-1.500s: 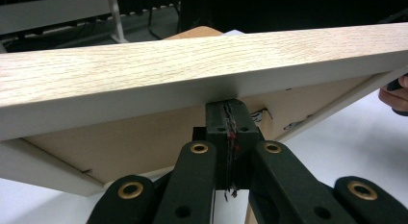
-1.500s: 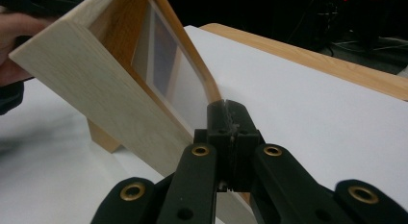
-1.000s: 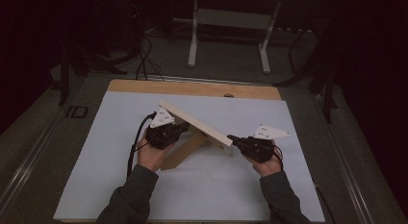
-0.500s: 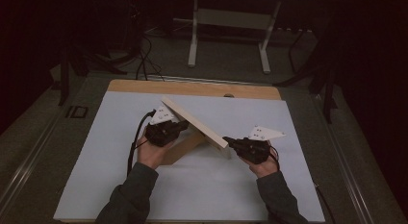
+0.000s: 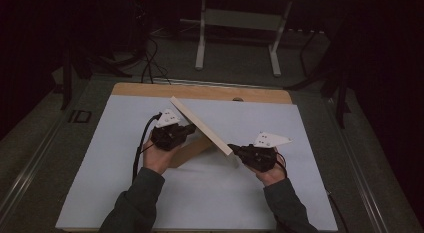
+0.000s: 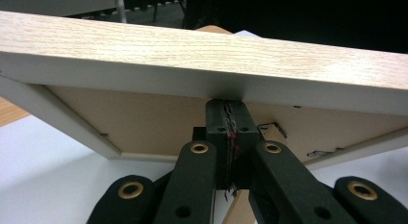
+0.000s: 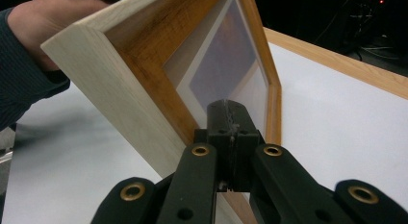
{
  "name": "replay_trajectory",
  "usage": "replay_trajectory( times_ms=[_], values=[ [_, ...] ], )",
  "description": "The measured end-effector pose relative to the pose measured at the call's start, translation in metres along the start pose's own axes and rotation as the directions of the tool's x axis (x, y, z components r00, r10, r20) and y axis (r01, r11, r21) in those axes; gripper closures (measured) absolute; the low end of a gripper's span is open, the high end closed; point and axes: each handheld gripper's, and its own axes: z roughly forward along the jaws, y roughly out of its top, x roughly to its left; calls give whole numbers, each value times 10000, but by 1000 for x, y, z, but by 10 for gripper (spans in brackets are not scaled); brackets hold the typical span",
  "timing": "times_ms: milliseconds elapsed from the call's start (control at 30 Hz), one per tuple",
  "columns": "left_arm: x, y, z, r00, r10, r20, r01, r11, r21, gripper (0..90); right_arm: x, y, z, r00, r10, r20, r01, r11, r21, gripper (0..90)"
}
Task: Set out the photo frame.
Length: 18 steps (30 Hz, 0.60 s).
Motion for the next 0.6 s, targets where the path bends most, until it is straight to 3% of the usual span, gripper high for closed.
replay_trajectory(
  times_ms=[600],
  values=[
    [4,1,4,10000,-2,53,2,10000,-6,900,7,3,4,9997,-161,-198,161,9999,4,898]
  ],
)
